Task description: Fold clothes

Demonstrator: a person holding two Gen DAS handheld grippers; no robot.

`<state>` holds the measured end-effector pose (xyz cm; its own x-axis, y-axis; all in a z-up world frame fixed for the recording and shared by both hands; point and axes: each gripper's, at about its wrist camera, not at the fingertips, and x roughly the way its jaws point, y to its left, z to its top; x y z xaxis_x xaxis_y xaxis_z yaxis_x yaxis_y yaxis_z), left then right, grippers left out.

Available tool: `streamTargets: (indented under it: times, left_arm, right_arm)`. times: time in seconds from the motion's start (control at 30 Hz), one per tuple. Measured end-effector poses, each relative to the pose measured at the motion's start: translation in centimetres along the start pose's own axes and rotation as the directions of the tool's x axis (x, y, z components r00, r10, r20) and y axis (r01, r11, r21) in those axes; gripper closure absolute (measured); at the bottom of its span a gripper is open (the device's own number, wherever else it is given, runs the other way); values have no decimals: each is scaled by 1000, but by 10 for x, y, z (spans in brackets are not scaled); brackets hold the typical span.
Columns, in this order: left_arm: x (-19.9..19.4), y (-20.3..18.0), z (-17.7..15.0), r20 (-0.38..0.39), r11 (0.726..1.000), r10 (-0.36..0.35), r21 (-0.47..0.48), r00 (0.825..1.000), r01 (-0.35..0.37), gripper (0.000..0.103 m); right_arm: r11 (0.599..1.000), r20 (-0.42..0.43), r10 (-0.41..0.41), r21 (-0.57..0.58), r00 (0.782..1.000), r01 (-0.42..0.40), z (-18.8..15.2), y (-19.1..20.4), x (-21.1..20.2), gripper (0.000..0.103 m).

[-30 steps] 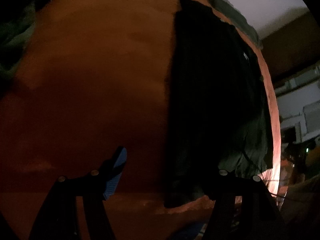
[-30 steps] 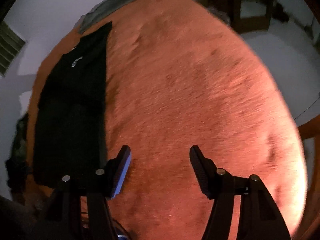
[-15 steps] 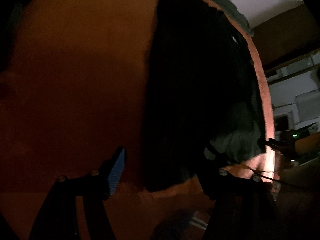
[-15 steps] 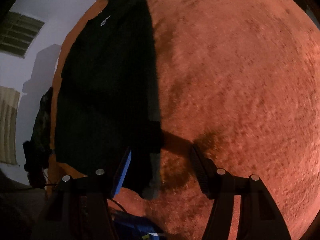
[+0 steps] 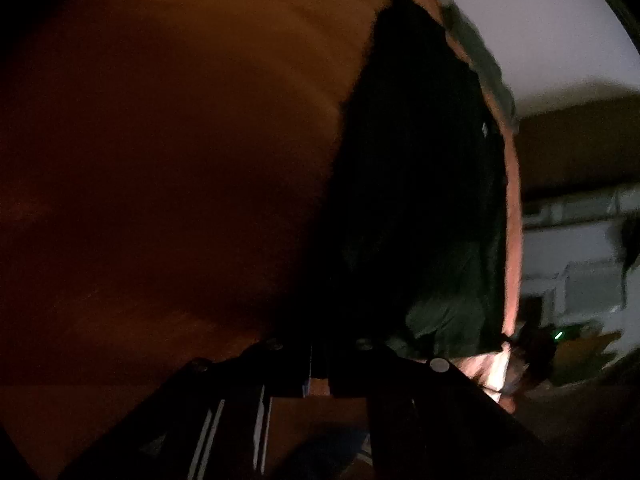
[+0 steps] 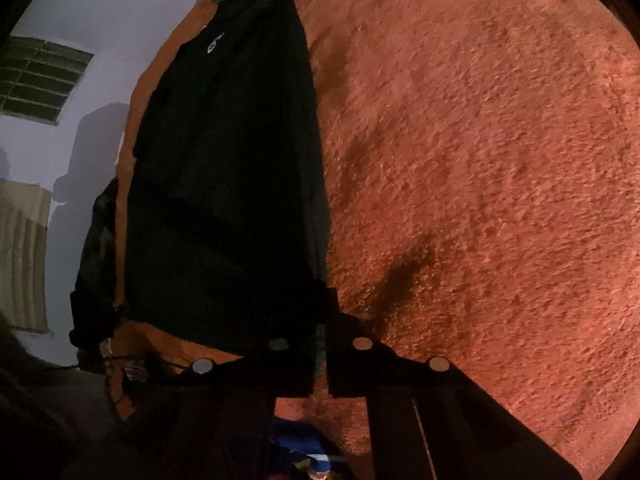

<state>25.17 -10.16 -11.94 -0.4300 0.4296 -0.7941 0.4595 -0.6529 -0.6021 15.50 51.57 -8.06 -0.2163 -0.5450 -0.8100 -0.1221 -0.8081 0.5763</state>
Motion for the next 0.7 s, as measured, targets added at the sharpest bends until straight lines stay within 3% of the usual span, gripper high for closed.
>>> streamTargets:
  times: [0.1,0.2,0.27,0.37,0.4,0.43,0.5,0.7]
  left_arm:
    - [-1,12,-7,-4,998,68,-11,998,-68,101]
    - [0,18,-6,-26,998,28,-60,999,-30,101]
    - [0,20,-5,-38,997,-4,-83,999,1,97]
    - [-3,15,0,-46,999,-14,-53,999,12,76]
    - [-4,14,2,-49,999,-18,-43,999,15,67]
    - [-3,11,2,-52,999,-21,-36,998,19,63]
    - [0,5,1,-57,999,-29,-24,998,27,61]
    - [10,8,-3,-60,998,-55,-38,997,53,56]
  right_arm:
    - [999,-22,-39,4,999,39,-4,-5,2,103]
    - [998,-33,-52,22,998,53,-7,-11,4,103]
    - [999,-30,-25,40,999,27,-6,-15,3,103]
    - [998,-25,15,66,1000,-13,-5,-19,1,99]
    - [997,-27,25,68,999,-23,-5,-18,3,87]
    - [997,-31,33,67,999,-31,-4,-17,5,65]
    - [997,-39,50,65,998,-47,-2,-14,10,46]
    - [993,-63,101,60,993,-97,4,-5,25,48]
